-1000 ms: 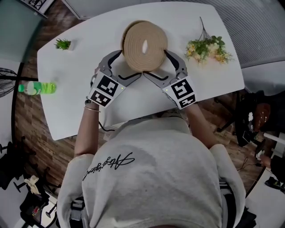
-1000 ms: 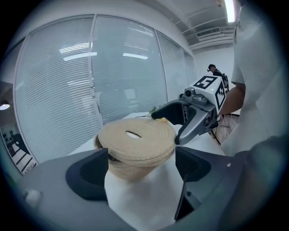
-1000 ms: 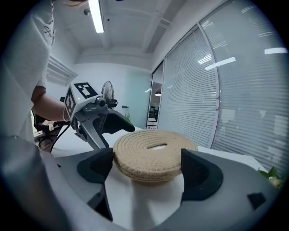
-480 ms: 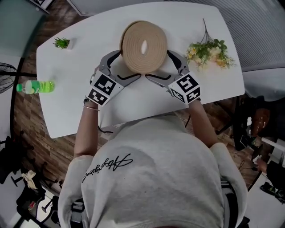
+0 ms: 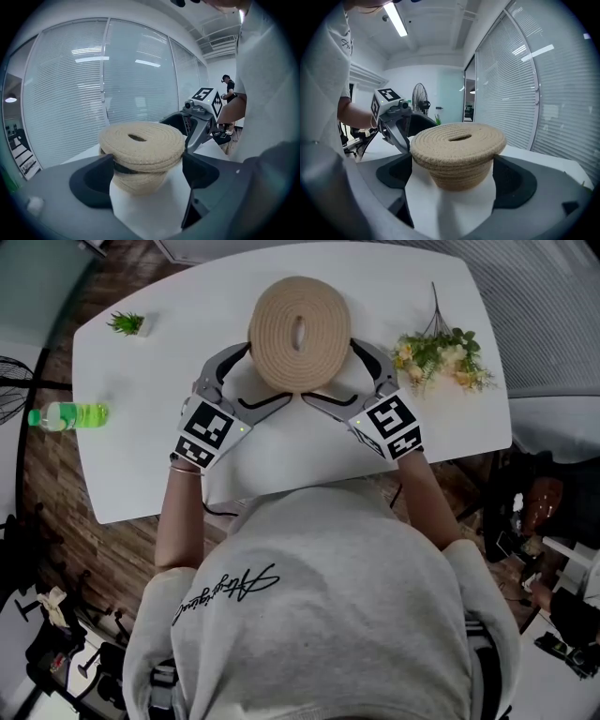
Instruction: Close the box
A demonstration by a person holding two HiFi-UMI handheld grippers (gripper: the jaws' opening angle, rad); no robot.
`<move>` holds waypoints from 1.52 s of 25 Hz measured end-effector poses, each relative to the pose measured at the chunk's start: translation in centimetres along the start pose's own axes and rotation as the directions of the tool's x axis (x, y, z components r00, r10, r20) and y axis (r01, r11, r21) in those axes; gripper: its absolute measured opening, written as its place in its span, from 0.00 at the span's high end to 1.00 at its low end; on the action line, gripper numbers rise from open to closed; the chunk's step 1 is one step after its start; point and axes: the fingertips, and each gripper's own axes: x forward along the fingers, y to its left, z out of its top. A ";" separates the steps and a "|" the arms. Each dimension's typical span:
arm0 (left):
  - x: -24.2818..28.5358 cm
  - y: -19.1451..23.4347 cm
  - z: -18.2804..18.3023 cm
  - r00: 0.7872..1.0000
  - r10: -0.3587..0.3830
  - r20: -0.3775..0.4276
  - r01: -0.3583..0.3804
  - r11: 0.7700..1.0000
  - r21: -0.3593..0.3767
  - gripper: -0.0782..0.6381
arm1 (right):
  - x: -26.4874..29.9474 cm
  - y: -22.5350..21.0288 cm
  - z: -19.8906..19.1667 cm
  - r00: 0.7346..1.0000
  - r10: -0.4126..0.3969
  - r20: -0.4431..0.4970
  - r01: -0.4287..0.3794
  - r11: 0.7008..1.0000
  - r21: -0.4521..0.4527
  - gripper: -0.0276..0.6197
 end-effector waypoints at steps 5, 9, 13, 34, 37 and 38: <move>-0.5 0.8 0.0 1.000 0.025 -0.009 -0.025 1.000 -0.002 0.25 | 0.6 0.0 0.7 0.999 -0.001 -0.043 -0.001 0.999 -0.038 0.14; -0.3 1.2 -0.9 0.999 0.030 -0.032 -0.030 0.999 -0.011 0.26 | 1.5 -0.1 0.3 0.996 -0.001 -0.093 -0.003 0.999 -0.049 0.14; 0.1 1.4 -1.4 0.999 0.031 -0.045 -0.032 0.999 -0.024 0.25 | 2.0 -0.2 -0.1 0.993 -0.011 -0.120 0.003 0.998 -0.063 0.14; 0.0 1.9 -1.8 0.996 0.084 -0.033 -0.087 0.993 -0.081 0.24 | 2.0 -0.4 -0.6 0.993 -0.005 -0.116 0.001 0.999 -0.035 0.11; -0.8 2.1 -1.4 0.993 0.118 -0.012 -0.119 0.989 -0.088 0.24 | 1.3 -0.5 -0.6 0.994 -0.008 -0.110 0.006 1.000 -0.014 0.11; -1.2 2.1 -1.2 0.992 0.128 -0.005 -0.127 0.988 -0.088 0.24 | 1.0 -0.6 -0.4 0.995 -0.010 -0.102 0.009 1.000 -0.003 0.11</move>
